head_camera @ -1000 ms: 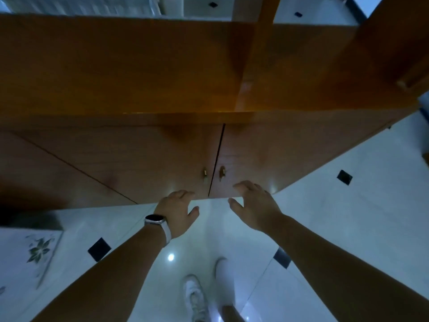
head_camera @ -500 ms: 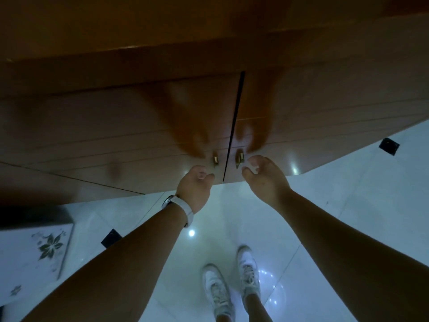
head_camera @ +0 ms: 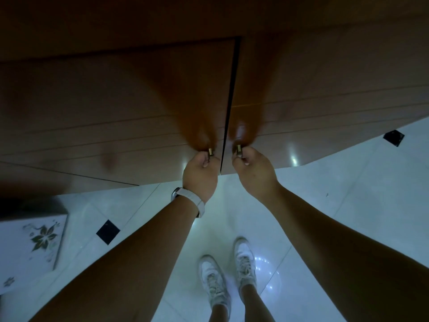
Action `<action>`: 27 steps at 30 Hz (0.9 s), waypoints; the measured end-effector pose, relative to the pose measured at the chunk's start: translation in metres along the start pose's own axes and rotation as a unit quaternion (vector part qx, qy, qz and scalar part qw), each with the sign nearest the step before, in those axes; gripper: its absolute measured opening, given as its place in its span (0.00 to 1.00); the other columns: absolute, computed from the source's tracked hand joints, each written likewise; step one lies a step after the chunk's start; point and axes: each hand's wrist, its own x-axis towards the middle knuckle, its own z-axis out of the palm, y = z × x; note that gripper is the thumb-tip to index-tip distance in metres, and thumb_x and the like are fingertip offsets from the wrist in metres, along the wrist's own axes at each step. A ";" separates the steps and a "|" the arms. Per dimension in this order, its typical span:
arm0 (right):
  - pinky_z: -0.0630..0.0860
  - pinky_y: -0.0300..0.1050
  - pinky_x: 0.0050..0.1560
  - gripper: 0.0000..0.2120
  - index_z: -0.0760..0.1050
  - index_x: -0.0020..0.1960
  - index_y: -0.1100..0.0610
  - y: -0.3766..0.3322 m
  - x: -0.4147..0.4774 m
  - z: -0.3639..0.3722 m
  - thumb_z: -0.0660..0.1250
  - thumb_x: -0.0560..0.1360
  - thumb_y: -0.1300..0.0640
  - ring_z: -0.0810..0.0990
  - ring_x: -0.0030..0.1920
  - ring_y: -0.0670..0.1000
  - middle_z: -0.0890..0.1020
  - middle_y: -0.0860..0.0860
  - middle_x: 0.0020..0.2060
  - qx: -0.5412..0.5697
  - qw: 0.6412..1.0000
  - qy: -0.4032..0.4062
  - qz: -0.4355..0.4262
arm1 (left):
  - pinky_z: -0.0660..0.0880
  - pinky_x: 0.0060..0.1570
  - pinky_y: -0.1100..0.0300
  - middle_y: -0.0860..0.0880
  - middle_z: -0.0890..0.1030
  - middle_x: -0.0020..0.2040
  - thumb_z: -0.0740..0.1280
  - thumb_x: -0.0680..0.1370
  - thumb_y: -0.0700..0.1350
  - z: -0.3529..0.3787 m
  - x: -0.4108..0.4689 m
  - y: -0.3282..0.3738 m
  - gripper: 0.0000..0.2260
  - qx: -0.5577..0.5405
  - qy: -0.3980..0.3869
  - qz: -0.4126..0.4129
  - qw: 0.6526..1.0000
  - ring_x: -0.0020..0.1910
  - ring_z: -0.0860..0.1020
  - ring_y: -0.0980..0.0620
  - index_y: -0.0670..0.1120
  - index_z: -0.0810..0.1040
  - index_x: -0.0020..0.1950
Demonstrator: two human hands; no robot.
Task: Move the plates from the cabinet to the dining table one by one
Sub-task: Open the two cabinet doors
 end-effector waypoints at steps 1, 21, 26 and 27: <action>0.65 0.37 0.32 0.11 0.71 0.40 0.56 0.000 -0.002 0.001 0.61 0.78 0.52 0.72 0.32 0.46 0.73 0.49 0.30 0.003 1.000 0.007 -0.004 | 0.58 0.26 0.62 0.55 0.62 0.23 0.66 0.78 0.47 0.001 -0.001 -0.002 0.18 0.000 0.006 0.007 1.000 0.25 0.60 0.56 0.47 0.64 0.31; 0.66 0.42 0.32 0.14 0.76 0.45 0.57 0.019 -0.085 -0.009 0.58 0.80 0.49 0.69 0.28 0.47 0.74 0.50 0.30 0.128 0.989 0.006 0.080 | 0.64 0.32 0.58 0.51 0.70 0.31 0.59 0.82 0.47 -0.029 -0.089 -0.049 0.10 0.014 -0.043 -0.002 0.999 0.30 0.67 0.53 0.50 0.75 0.42; 0.68 0.43 0.34 0.15 0.74 0.46 0.52 0.025 -0.111 -0.005 0.53 0.82 0.47 0.73 0.33 0.49 0.76 0.51 0.33 0.097 0.992 0.017 0.083 | 0.65 0.35 0.58 0.50 0.70 0.32 0.59 0.82 0.49 -0.043 -0.110 -0.071 0.11 0.004 -0.047 -0.004 0.999 0.31 0.67 0.53 0.45 0.77 0.47; 0.69 0.43 0.35 0.15 0.74 0.48 0.53 0.025 -0.116 -0.005 0.52 0.82 0.47 0.74 0.34 0.50 0.76 0.52 0.34 0.090 0.992 0.019 0.087 | 0.65 0.35 0.58 0.51 0.70 0.31 0.59 0.82 0.49 -0.045 -0.115 -0.075 0.11 0.004 -0.047 -0.005 0.999 0.31 0.67 0.53 0.44 0.77 0.47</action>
